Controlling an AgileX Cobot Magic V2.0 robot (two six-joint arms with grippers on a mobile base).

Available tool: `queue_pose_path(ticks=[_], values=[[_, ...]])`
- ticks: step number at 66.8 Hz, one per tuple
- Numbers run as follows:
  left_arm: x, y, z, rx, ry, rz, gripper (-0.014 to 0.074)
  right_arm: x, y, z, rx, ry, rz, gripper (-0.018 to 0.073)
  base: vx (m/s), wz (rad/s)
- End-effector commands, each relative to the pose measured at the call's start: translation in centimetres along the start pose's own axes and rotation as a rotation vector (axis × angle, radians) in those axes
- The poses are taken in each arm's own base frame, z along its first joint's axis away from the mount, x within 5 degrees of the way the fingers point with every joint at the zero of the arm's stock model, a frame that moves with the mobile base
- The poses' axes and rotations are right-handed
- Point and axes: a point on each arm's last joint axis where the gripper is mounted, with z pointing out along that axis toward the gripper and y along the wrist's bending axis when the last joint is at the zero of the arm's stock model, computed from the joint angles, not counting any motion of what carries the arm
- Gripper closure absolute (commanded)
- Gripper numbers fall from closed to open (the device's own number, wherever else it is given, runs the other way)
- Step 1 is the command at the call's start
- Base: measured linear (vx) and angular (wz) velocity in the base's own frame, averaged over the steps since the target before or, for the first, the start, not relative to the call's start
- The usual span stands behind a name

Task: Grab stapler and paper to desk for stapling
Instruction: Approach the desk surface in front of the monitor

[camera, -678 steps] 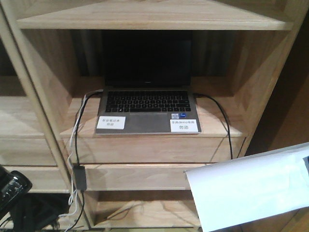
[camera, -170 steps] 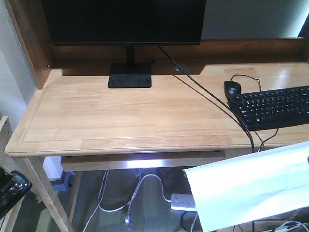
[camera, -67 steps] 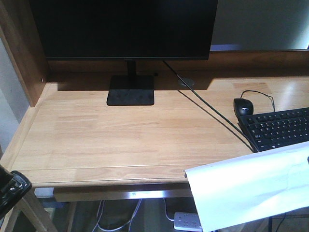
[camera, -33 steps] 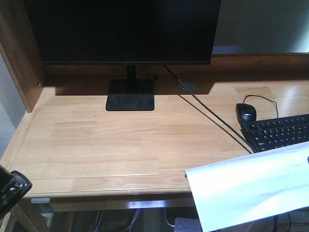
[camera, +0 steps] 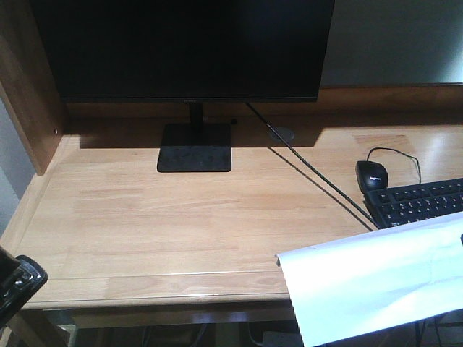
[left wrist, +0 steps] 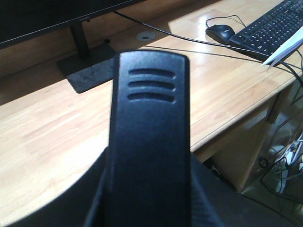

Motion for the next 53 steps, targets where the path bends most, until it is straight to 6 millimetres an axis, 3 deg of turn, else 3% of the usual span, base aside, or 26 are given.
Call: queue_pose_path(ticks=[1, 53], values=[[-1.85, 0.08, -0.51, -0.004, -0.138, -0.009, 0.0603, -0.01, 0.49, 0.01, -0.061, -0.003, 0.002, 0.0564, 0.04, 0.00], [-1.85, 0.08, -0.51, -0.004, -0.138, -0.009, 0.0603, -0.01, 0.49, 0.01, -0.061, -0.003, 0.002, 0.0564, 0.02, 0.01]])
